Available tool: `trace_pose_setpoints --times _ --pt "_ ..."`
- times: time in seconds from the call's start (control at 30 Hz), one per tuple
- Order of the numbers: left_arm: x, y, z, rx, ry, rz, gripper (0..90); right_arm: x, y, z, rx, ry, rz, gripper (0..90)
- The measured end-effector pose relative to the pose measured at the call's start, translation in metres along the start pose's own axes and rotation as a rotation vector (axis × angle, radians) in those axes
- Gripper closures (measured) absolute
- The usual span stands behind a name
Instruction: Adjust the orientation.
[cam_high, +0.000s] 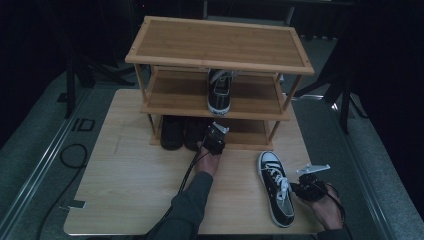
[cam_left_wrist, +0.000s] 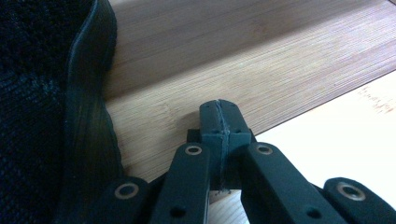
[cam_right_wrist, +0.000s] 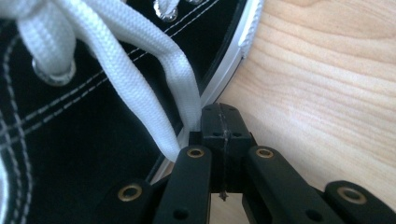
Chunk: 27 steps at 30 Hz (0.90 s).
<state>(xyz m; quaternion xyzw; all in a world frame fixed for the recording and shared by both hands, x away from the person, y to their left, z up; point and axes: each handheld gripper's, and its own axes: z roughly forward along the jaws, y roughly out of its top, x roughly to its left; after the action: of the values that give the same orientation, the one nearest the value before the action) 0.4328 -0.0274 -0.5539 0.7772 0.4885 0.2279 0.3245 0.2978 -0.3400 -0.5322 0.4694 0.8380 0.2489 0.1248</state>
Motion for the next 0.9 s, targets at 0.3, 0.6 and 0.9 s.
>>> trace_pose_setpoints --times 0.3,0.6,0.9 --pt "0.0 0.0 0.0 0.0 0.001 0.0 89.9 -0.002 0.012 0.007 -0.001 0.002 -0.012 90.0" --pt "-0.001 0.0 0.0 -0.004 0.005 0.002 89.9 -0.005 0.018 0.011 -0.004 0.014 -0.028 90.0" --pt "-0.001 0.0 0.0 -0.005 0.005 0.002 89.9 -0.006 0.038 0.018 -0.012 0.029 -0.074 90.0"
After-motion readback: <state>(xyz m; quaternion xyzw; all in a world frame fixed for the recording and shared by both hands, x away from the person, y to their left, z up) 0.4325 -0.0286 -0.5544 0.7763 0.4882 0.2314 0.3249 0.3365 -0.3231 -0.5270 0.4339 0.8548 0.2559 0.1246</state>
